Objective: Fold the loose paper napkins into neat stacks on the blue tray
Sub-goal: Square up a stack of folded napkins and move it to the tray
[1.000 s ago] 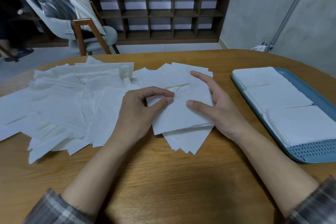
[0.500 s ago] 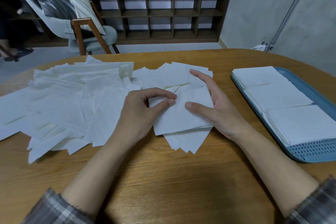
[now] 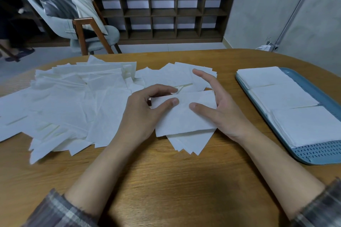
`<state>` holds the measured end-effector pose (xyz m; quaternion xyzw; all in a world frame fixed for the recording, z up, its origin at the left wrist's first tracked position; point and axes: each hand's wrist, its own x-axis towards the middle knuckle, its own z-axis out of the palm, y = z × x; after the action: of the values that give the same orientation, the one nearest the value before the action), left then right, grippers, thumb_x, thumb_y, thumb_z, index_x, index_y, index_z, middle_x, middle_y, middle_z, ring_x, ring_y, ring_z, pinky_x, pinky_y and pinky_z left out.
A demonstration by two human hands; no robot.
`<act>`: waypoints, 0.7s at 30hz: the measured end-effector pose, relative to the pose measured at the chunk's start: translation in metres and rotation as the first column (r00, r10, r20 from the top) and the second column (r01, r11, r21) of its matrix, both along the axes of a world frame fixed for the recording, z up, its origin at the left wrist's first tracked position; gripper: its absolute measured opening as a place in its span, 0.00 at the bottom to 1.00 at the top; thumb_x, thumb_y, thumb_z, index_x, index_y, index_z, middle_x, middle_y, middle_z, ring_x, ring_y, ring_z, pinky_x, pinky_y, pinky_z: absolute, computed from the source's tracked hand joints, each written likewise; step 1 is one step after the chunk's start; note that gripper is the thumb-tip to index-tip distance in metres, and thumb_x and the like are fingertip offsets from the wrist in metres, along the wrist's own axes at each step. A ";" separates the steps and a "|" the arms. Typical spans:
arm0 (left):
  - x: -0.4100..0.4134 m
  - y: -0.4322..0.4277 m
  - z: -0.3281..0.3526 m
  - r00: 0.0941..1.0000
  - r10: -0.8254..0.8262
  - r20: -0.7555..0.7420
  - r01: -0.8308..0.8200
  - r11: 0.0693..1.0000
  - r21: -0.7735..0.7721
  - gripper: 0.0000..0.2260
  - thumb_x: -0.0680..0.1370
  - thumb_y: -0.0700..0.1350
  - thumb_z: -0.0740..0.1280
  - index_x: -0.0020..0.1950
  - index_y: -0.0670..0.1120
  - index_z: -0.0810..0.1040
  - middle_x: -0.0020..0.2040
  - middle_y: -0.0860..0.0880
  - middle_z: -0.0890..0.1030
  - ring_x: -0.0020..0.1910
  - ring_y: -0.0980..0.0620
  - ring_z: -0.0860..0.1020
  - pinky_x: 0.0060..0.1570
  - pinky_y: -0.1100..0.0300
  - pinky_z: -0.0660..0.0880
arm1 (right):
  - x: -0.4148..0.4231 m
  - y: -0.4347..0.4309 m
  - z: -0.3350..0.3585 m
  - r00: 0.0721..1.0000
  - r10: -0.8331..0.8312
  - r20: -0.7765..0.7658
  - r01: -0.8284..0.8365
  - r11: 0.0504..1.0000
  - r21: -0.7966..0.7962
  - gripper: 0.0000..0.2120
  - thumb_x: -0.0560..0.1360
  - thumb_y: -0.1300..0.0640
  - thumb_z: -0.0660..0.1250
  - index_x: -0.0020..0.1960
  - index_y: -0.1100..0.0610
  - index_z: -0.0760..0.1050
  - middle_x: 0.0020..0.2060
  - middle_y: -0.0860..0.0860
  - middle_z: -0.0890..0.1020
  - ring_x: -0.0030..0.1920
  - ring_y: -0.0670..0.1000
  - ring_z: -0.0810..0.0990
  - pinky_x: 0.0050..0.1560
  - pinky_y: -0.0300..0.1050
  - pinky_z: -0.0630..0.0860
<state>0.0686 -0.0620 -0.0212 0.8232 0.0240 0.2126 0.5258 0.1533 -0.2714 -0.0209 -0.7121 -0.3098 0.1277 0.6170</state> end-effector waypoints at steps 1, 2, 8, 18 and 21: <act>0.001 0.001 0.000 1.000 0.016 0.004 -0.016 1.000 0.025 0.09 0.79 0.49 0.76 0.59 0.58 0.86 0.56 0.63 0.85 0.59 0.62 0.81 0.56 0.63 0.76 | 0.000 0.000 0.000 1.000 -0.001 -0.001 0.001 1.000 0.009 0.34 0.80 0.60 0.74 0.76 0.33 0.67 0.72 0.43 0.77 0.69 0.52 0.78 0.68 0.60 0.78; 0.001 0.001 0.000 1.000 0.018 -0.004 -0.018 0.999 0.032 0.11 0.79 0.51 0.76 0.61 0.59 0.84 0.58 0.63 0.84 0.61 0.63 0.80 0.56 0.64 0.75 | -0.001 -0.001 0.001 1.000 0.003 -0.009 -0.003 1.000 0.029 0.34 0.80 0.61 0.74 0.76 0.35 0.67 0.70 0.42 0.78 0.67 0.51 0.80 0.65 0.56 0.80; 0.002 0.003 0.000 1.000 -0.017 -0.002 0.017 0.996 -0.093 0.05 0.79 0.50 0.76 0.54 0.57 0.88 0.47 0.55 0.87 0.44 0.52 0.82 0.43 0.55 0.77 | 0.002 -0.002 0.000 0.999 -0.034 -0.011 0.034 0.999 0.036 0.32 0.79 0.62 0.74 0.74 0.35 0.70 0.68 0.41 0.78 0.65 0.50 0.81 0.59 0.48 0.80; 0.004 0.004 -0.003 0.994 0.105 -0.020 -0.107 0.990 -0.094 0.02 0.78 0.50 0.77 0.49 0.56 0.90 0.28 0.47 0.66 0.29 0.54 0.62 0.32 0.61 0.60 | 0.005 -0.006 0.001 0.997 0.016 -0.072 -0.011 0.998 0.067 0.14 0.78 0.63 0.73 0.61 0.51 0.85 0.58 0.46 0.86 0.62 0.48 0.83 0.59 0.44 0.75; 0.003 0.004 -0.003 0.996 0.085 -0.018 -0.087 0.989 -0.123 0.03 0.79 0.50 0.76 0.50 0.56 0.90 0.32 0.40 0.81 0.32 0.47 0.75 0.38 0.57 0.70 | 0.005 -0.007 0.000 0.999 -0.006 -0.041 0.005 1.000 -0.023 0.11 0.78 0.64 0.74 0.59 0.53 0.86 0.58 0.42 0.87 0.63 0.41 0.82 0.60 0.34 0.74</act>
<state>0.0716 -0.0582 -0.0241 0.7887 0.0759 0.2279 0.5659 0.1581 -0.2781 -0.0206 -0.7170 -0.2934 0.1442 0.6156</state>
